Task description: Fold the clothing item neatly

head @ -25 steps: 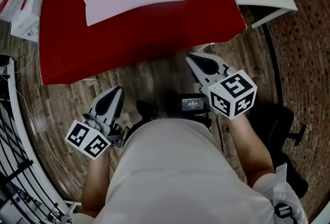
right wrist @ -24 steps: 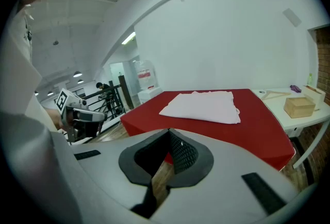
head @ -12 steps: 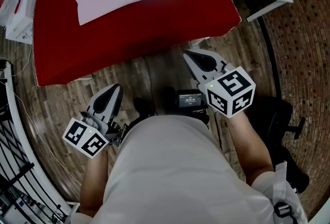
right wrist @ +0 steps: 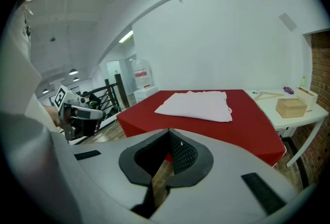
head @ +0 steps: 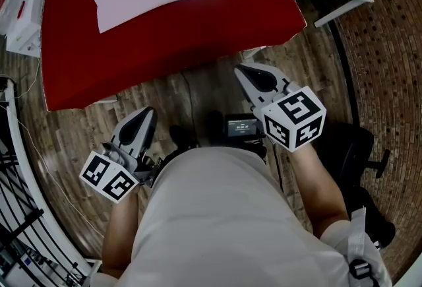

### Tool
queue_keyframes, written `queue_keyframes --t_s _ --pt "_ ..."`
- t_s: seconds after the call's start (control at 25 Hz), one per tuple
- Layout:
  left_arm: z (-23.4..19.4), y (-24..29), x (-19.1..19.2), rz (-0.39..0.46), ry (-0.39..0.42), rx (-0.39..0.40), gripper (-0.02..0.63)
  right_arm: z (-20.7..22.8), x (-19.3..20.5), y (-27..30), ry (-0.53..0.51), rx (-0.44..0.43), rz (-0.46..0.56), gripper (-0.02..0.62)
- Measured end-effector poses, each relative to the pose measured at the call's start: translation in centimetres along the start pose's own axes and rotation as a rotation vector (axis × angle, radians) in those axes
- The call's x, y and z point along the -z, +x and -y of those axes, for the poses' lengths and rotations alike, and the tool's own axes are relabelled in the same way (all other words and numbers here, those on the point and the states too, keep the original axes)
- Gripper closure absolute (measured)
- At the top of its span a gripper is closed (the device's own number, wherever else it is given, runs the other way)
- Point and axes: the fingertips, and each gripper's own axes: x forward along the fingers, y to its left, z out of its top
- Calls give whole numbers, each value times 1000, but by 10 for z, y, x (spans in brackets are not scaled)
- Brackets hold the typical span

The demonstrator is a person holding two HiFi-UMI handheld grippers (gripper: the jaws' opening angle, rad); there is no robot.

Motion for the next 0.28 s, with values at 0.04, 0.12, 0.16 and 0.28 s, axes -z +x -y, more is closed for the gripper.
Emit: queue_keyframes --t_s 0.04,0.12,0.16,0.28 --pt "0 0 0 1 0 1 600 0 0 0 0 1 1 583" --pt "0 1 -2 2 1 2 600 1 -1 0 0 2 2 583" --pt "0 2 -2 3 1 2 600 1 -2 0 -1 3 2 583" --pt "1 3 -3 2 2 4 600 3 -2 1 -1 5 3 583"
